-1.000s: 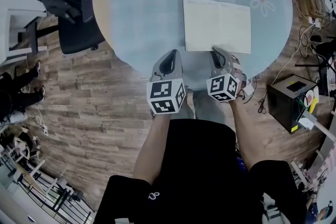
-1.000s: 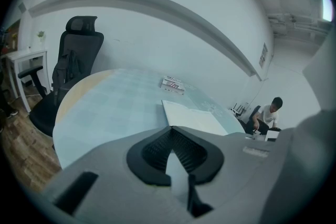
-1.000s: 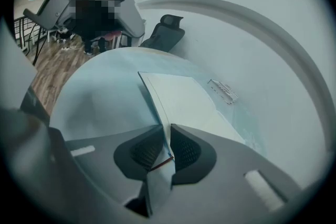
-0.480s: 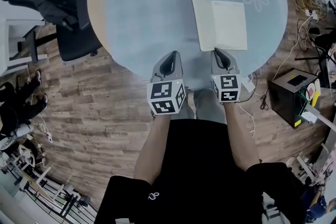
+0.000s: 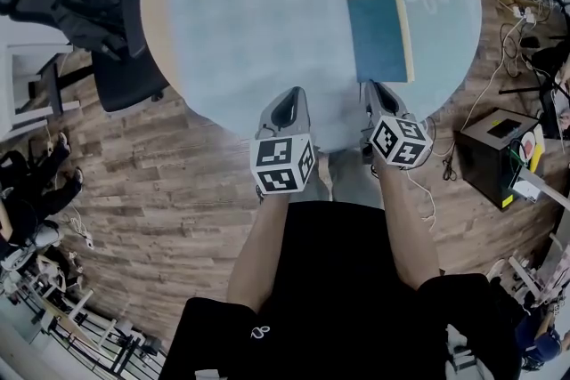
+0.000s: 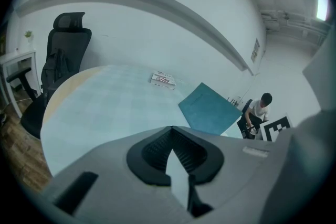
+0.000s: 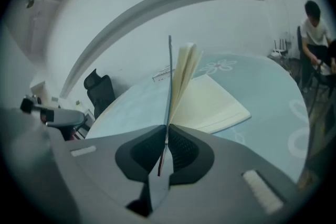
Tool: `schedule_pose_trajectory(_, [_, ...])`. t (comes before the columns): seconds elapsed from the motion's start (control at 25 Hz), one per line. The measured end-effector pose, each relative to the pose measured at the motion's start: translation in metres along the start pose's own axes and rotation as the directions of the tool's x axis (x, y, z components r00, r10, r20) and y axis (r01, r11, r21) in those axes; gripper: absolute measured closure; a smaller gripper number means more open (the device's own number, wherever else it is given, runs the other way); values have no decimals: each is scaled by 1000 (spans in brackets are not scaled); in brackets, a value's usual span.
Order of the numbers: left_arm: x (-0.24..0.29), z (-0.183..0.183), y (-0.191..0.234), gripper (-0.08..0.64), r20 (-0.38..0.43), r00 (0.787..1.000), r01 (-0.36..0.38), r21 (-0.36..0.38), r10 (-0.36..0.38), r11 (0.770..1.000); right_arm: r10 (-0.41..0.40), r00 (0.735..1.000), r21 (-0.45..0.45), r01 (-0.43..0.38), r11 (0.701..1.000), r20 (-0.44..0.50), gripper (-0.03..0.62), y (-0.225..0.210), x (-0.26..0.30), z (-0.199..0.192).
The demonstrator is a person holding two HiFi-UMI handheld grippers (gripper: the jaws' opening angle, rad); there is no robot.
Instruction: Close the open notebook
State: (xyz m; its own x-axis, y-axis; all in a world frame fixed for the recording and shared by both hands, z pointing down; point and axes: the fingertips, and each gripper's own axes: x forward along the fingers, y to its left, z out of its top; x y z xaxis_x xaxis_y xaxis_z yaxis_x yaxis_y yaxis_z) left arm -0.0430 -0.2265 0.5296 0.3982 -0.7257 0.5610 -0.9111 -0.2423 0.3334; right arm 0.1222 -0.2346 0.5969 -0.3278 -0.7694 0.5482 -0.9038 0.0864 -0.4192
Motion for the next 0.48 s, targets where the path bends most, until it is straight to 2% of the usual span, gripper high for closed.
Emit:
schedule_pose_trajectory(0.12, [2,2,-3,572,-1,1000,5,3,-5,1000,-3,1000,171,5,985,-14,561,-10,0,-2])
schedule_pose_trajectory(0.24, [5,4,-5,572,1,1000,12,4,-12,1000,-11,998,339,29,940,-54,554,-18,3,-4])
schedule_pose_trajectory(0.36, [7,6,-8,572,3,1000,19,4,-19,1000,3,997,545,38,837,-74,549,-25,5,-7])
schedule_pose_trajectory(0.44, [9,7,-13,572,5,1000,26,5,-26,1000,34,997,630,17,776,-69,490,-27,4,-9])
schedule_pose_trajectory(0.48, [9,8,-15,572,8,1000,29,5,-30,1000,52,997,655,2,756,-63,468,-26,2,-8])
